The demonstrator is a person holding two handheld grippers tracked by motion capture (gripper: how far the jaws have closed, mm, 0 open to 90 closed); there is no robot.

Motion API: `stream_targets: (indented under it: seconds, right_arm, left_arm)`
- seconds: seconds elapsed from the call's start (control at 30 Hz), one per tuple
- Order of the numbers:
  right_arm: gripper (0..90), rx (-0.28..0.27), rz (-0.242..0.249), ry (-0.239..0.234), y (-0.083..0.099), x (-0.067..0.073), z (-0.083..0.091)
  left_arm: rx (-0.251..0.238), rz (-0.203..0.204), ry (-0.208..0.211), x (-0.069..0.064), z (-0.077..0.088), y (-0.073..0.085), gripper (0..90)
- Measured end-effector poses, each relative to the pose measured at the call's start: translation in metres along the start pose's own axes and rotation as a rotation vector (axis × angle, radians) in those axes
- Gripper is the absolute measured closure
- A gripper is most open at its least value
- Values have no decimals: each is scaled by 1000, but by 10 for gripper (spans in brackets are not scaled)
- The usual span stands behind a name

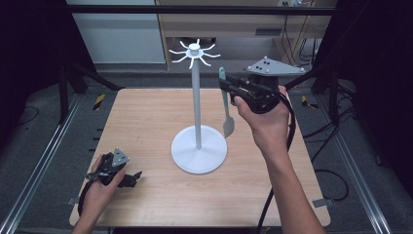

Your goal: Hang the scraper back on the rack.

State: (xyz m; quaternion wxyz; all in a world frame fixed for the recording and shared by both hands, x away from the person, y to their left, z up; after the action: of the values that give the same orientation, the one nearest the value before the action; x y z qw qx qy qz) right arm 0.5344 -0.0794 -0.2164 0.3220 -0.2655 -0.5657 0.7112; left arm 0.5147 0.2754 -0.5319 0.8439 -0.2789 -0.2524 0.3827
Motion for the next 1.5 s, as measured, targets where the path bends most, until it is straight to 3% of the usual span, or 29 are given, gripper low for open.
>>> stream_targets:
  seconds: [0.57,1.5]
  right_arm:
    - [744,-40,9,-45,-15,17,2]
    - [744,0,17,-42,-18,20,-13]
  left_arm:
    - [-2,4,-1,1,0,0,30]
    - [-3,2,1,0,0,0,30]
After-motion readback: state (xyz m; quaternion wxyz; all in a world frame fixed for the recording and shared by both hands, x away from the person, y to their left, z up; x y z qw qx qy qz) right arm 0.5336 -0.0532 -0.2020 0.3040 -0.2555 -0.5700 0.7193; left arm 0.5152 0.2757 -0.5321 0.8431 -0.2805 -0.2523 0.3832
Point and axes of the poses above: each handheld gripper's, and its own axes: z roughly backward along the jaws, y roughly out of its underside, x roughly to its left, the point moved 7 cm from there along -z, roughly forward along the jaws
